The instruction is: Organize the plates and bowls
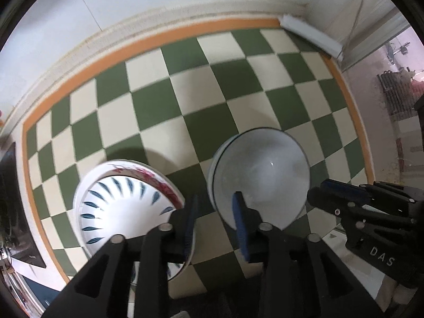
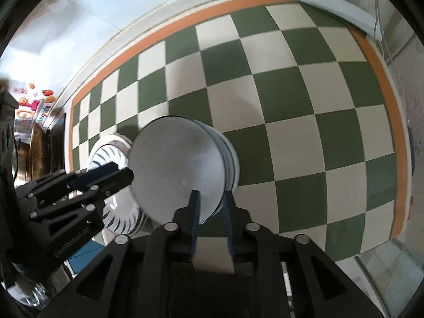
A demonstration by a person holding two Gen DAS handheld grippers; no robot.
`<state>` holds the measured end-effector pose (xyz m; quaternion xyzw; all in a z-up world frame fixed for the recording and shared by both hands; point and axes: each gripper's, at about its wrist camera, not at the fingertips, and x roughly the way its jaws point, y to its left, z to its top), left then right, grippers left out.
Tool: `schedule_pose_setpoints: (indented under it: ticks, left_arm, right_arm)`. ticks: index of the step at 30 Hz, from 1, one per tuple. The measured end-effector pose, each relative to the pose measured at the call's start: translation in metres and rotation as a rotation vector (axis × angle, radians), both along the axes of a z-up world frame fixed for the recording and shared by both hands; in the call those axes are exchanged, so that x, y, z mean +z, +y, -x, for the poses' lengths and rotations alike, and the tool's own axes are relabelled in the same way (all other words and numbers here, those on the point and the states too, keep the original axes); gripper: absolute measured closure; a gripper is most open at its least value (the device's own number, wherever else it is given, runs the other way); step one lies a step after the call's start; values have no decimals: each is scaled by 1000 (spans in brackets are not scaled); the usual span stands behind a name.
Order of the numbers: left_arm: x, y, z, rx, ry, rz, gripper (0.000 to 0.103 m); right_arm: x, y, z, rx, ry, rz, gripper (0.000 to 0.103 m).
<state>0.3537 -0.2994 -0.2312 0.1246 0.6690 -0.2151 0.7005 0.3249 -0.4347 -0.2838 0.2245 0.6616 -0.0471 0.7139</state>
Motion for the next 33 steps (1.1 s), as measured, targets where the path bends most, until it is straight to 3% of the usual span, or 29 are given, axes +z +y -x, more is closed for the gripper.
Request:
schedule_pose_setpoints:
  ticks: [3,5,7,10,12,14,24,33]
  left_arm:
    - [21,10,5,3,-26,19,63]
    - [32,16,8,6,-43,29,51]
    - [44,23,11,11,-61,37,30]
    - [57,31,15,25,-77,53,16]
    - [65,35,17,35,-87,60,15]
    - [71,38,19,43,-85,75,13]
    - [90,47,36,57,-97,118,6]
    - [91,49,31,72,-133,141,4]
  right_arm:
    - [21,6,9,19,-34,27,63]
    - [35,10,14,31,-54,54,54]
    - [48,12,20,38,-74,66,47]
    - [67,16,27,43,-101,79,33]
    - [79,19,31,48,-123,90,22]
    - [89,22,36,49,-131,106,18]
    - [119,31,52,42,-174,148,13]
    - [113,25,55,12,-175,134,9]
